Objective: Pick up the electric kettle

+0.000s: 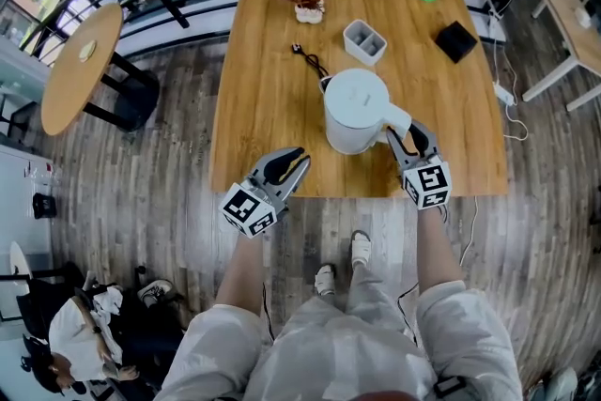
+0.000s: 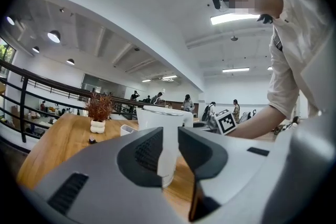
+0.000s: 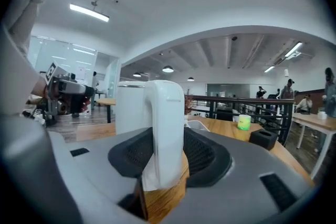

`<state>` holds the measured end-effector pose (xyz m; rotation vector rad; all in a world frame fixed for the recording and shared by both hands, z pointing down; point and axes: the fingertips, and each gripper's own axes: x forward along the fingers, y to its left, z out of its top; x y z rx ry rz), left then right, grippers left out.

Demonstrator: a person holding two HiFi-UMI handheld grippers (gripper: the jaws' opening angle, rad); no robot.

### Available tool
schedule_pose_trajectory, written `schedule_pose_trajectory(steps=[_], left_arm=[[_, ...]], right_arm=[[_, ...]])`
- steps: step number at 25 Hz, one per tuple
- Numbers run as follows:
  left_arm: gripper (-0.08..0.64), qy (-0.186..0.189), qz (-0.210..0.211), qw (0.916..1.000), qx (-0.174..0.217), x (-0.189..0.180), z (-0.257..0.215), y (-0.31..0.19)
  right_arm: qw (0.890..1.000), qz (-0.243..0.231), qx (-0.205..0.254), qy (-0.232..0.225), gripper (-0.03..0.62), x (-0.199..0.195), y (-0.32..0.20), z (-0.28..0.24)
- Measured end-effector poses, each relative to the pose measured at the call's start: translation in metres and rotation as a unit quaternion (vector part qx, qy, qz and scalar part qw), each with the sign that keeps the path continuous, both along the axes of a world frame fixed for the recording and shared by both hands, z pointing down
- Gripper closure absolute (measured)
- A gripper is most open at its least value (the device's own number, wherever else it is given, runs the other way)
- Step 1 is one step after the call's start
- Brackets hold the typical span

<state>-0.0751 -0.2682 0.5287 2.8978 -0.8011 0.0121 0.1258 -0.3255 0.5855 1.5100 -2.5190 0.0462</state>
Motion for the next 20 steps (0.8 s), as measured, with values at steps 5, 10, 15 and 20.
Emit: schedule_pose_trajectory(steps=[5, 10, 15, 20], left_arm=[[0.302, 0.003, 0.056, 0.9984, -0.005, 0.007, 0.003, -0.025], [0.169, -0.03, 0.106, 0.9934, -0.033, 0.022, 0.038, -0.05], [0.084, -0.032, 0.125, 0.9912, -0.032, 0.041, 0.051, -0.067], [0.012, -0.054, 0.138, 0.9888, -0.018, 0.062, 0.069, -0.087]], right_arm=[[0.994, -0.107, -0.009, 0.019, 0.423, -0.01, -0.003, -0.002], [0.987, -0.16, -0.014, 0.025, 0.425, -0.015, -0.001, 0.0], [0.986, -0.165, -0.005, 0.032, 0.431, -0.015, -0.002, -0.001], [0.983, -0.181, 0.0, 0.029, 0.445, -0.02, -0.006, -0.002]])
